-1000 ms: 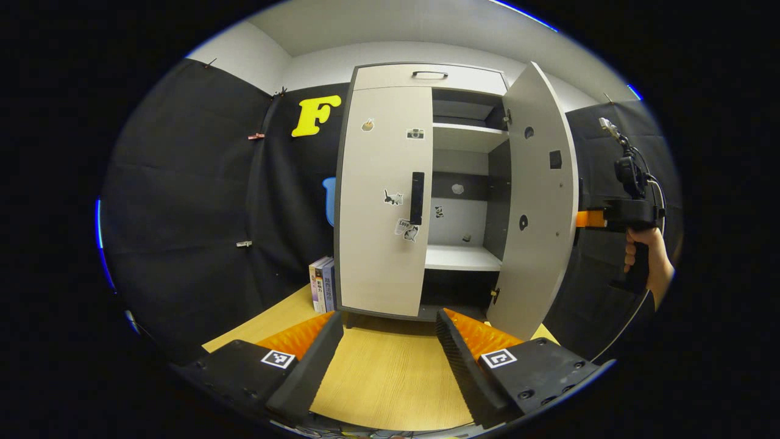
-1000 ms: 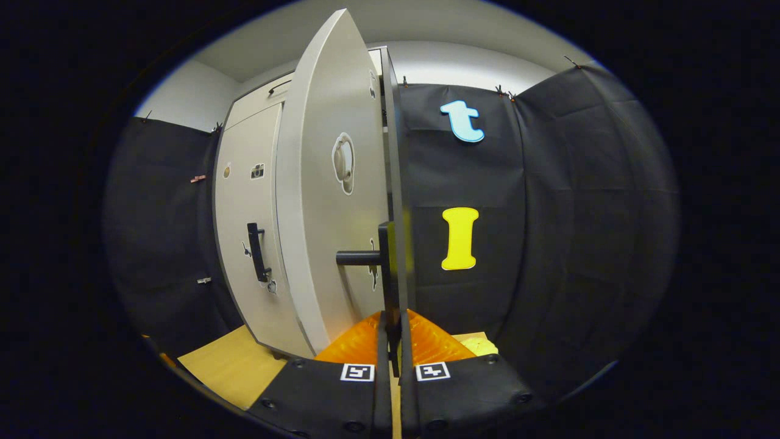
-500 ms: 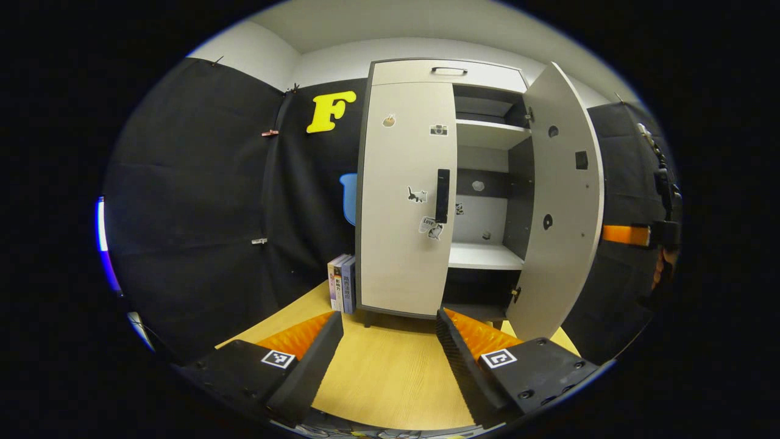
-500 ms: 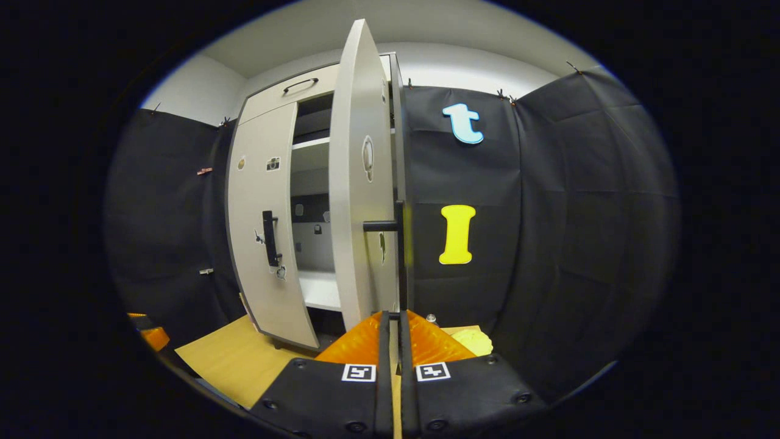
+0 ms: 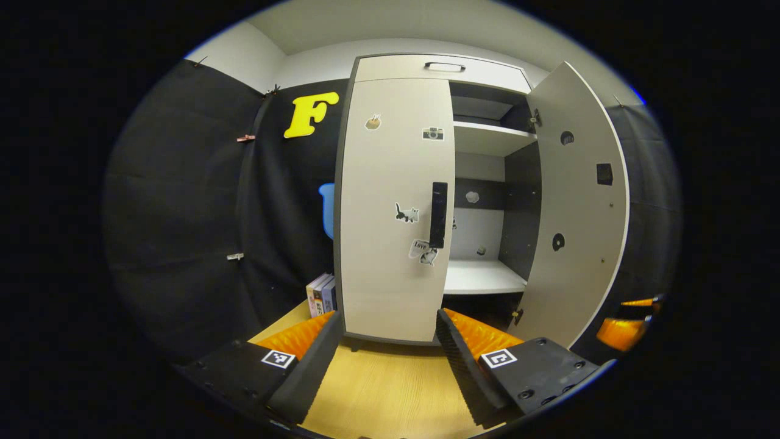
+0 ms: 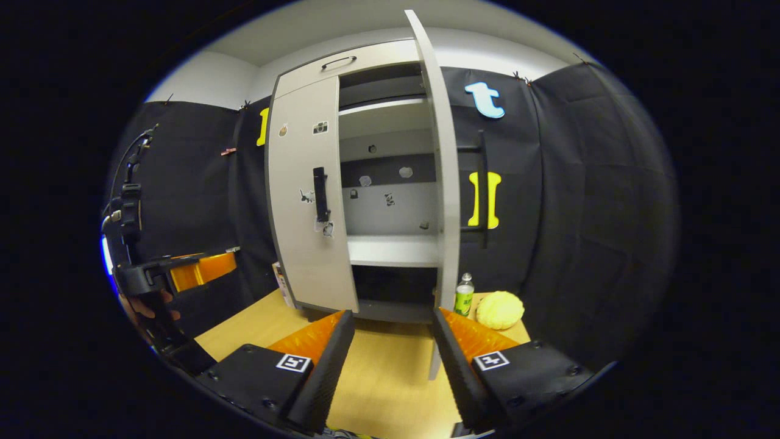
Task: Open the right door of the double-door shoe cabinet with the right hand, and open the left door with the left hand.
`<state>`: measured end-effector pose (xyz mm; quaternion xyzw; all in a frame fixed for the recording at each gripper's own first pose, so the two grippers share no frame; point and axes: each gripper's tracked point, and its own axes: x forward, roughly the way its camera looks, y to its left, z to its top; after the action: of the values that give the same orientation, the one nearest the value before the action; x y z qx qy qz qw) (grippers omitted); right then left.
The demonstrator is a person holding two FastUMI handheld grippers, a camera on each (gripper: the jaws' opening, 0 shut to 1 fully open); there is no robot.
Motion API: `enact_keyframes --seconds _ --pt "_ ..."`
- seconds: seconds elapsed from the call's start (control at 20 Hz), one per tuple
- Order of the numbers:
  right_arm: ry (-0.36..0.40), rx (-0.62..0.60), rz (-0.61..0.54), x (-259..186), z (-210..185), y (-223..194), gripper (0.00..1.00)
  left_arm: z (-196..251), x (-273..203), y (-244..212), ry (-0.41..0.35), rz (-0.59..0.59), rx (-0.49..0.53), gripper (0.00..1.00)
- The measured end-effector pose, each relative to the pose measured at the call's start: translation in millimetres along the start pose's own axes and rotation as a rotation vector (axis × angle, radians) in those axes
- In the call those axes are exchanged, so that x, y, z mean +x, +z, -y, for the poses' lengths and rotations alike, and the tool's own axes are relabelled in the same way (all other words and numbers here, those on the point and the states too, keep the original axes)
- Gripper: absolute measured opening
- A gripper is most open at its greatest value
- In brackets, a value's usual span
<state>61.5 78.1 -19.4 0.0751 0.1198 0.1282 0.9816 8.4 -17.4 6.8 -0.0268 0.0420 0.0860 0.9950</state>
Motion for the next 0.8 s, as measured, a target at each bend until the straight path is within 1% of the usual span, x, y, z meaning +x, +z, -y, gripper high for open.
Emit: enact_keyframes --seconds 0.05,0.1,0.15,0.3,0.45,0.65,0.8 --pt "-0.005 0.011 0.001 5.7 -7.0 -0.4 0.95 -0.3 11.5 7.7 -0.014 0.011 0.009 0.95" --pt "-0.013 0.014 0.009 10.4 -12.5 2.0 1.00 1.3 23.3 15.2 -0.032 0.022 0.015 0.92" --pt "-0.025 0.007 0.022 14.7 -17.8 4.8 0.98 3.5 35.4 23.6 -0.051 0.034 0.015 0.95" --pt "-0.090 -0.026 0.086 19.7 -21.5 18.5 0.98 11.6 73.3 45.9 -0.112 0.070 0.015 0.95" --pt "-0.165 -0.038 0.134 18.7 -17.0 25.0 0.98 19.4 112.0 63.5 -0.157 0.095 0.041 0.95" --pt "-0.283 -0.037 0.131 15.8 -6.0 15.5 0.98 37.2 156.1 84.2 -0.234 0.125 0.050 0.95" --pt "-0.339 -0.018 0.116 10.3 -4.3 4.9 0.98 52.2 179.3 89.4 -0.271 0.135 0.054 0.94"
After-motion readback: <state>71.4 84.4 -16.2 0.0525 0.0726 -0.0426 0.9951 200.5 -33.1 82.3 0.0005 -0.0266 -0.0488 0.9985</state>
